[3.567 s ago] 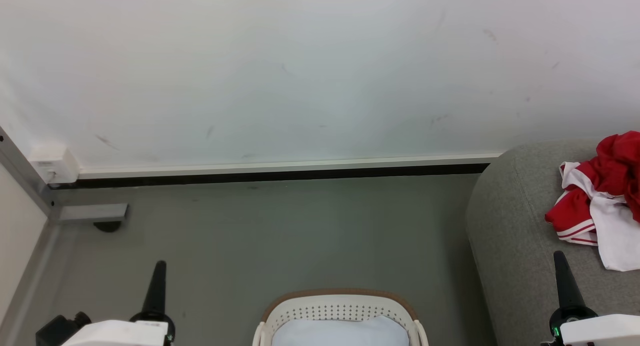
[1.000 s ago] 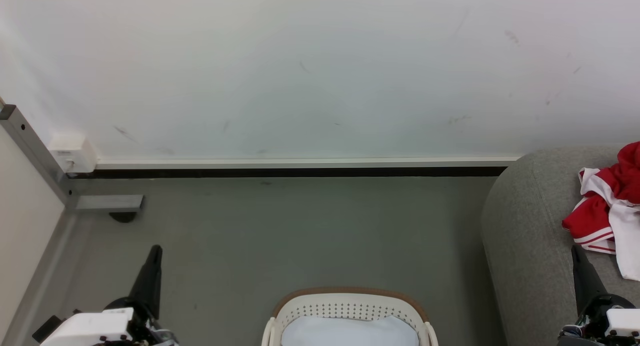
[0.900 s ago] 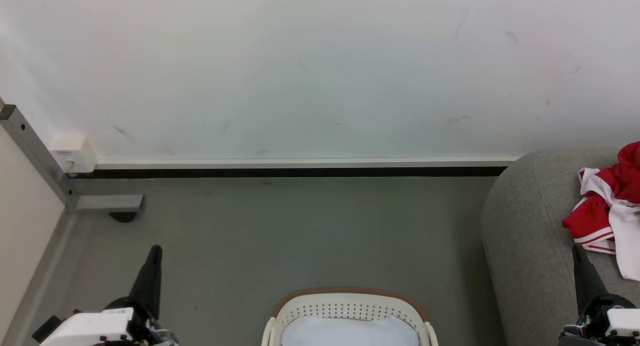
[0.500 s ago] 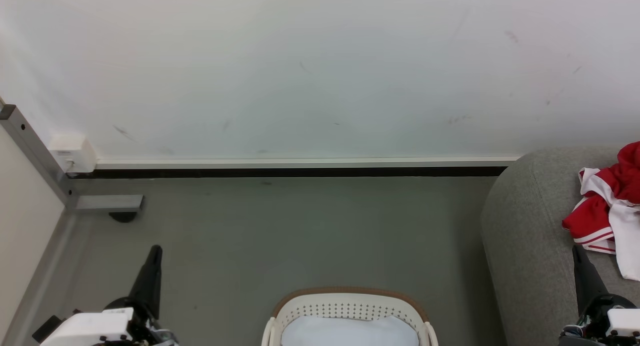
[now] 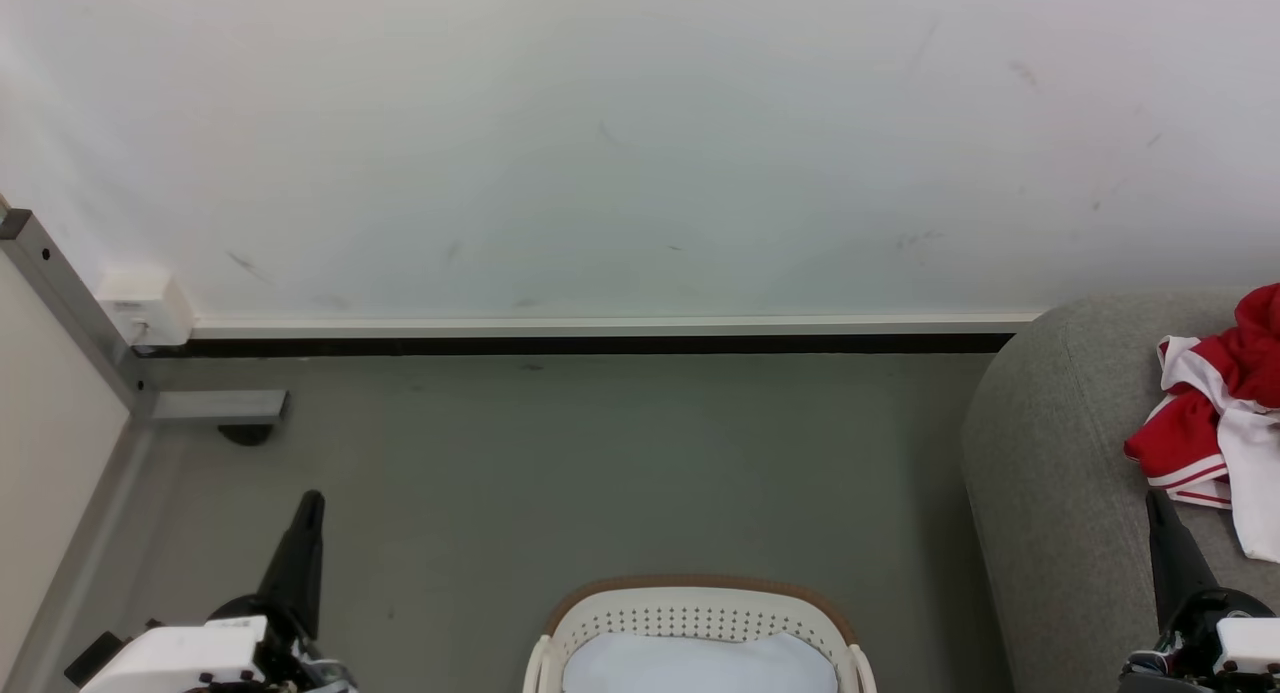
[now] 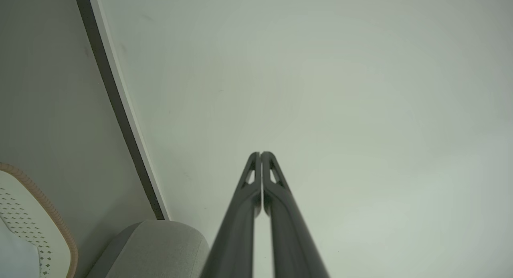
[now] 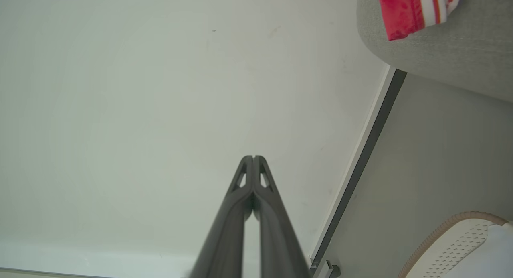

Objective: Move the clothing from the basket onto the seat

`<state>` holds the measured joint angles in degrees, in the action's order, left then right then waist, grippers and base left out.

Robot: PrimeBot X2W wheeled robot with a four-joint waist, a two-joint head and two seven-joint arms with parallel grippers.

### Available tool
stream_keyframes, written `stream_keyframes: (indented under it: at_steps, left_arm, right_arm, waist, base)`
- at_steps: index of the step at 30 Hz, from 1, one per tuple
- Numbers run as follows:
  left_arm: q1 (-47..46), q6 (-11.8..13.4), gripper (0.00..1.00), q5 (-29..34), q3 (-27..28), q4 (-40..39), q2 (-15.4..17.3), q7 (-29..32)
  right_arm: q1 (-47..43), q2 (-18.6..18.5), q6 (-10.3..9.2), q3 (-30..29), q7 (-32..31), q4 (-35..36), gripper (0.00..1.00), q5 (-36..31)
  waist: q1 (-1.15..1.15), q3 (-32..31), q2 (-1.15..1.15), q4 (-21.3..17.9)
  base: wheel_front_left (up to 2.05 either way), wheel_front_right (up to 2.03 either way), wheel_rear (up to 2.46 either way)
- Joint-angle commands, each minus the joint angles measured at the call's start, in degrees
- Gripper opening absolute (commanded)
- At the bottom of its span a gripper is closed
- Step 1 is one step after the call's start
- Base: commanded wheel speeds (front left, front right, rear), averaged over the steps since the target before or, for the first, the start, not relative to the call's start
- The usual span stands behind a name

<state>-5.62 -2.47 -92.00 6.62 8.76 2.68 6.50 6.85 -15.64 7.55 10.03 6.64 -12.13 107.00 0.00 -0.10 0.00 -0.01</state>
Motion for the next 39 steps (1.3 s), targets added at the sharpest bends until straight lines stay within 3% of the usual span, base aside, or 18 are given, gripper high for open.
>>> stream_keyframes:
  at_steps: [1, 39]
  left_arm:
    - [-0.4, 0.0, 0.0, -0.7, 0.2, -0.2, 0.4, 0.2]
    - [-0.4, 0.0, 0.0, -0.7, 0.1, -0.3, 0.4, 0.2]
  right_arm:
    - [0.5, -0.3, -0.12, 0.1, 0.4, 0.3, 0.0, 0.2]
    - [0.7, -3.0, -0.12, 3.4, 3.2, 1.4, 0.0, 3.2]
  waist:
    - [0.0, 0.0, 0.0, 0.0]
    - [0.0, 0.0, 0.0, 0.0]
  base:
    - [0.0, 0.0, 0.0]
    - [0.0, 0.0, 0.0]
